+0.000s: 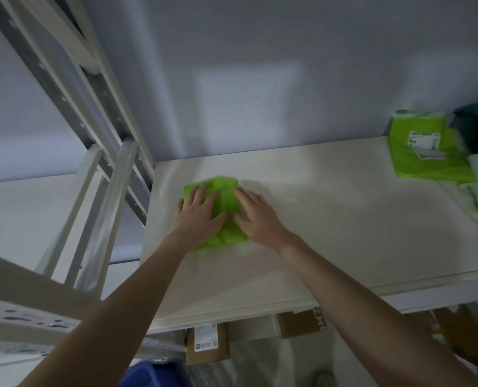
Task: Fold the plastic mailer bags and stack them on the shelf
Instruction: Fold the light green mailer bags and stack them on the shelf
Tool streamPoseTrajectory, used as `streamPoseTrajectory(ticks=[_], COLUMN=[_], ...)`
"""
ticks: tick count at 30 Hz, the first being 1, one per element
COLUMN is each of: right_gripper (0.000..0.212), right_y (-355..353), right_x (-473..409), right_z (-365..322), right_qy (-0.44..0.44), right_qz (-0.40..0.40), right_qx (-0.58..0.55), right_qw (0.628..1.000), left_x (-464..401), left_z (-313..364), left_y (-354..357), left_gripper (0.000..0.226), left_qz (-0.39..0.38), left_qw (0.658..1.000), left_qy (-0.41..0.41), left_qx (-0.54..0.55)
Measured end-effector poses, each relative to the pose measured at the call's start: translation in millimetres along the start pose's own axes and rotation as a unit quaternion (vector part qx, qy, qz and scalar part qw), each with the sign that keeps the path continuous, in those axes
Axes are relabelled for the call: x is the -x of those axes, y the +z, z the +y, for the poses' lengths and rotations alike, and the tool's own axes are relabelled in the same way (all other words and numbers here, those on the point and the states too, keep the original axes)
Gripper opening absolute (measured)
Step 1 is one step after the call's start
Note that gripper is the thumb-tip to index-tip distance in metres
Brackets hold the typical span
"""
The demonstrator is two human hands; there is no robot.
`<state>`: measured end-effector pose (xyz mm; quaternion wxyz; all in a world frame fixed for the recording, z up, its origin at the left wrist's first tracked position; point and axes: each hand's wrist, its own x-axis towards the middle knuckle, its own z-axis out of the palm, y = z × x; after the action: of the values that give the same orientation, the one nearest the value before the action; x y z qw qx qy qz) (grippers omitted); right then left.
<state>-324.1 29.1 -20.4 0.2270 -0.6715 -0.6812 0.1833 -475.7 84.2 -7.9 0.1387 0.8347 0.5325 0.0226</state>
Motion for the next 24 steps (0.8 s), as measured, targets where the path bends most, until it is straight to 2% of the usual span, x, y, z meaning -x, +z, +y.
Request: streamPoseTrajectory(ticks=[6,15,24], right_gripper=[0.057,0.058,0.06], right_y=[-68,-196,-282], right_x=[12,60,105], right_z=[50,168,274], right_qy=[0.031,0.08,0.099], right_qz=[0.074,0.143,0.15], right_qx=[0.02,0.088,0.106], right_qw=[0.997,0.982,0.978], left_x=[-12,-43,-69], left_z=[54,215,358], left_y=[-3,-5,23], left_gripper=[0.066,0.065,0.065], left_qz=[0.035,0.044,0.044], left_qw=[0.997,0.988,0.979], left_qy=[0.065,0.147,0.194], left_qx=[0.006,0.014,0.045])
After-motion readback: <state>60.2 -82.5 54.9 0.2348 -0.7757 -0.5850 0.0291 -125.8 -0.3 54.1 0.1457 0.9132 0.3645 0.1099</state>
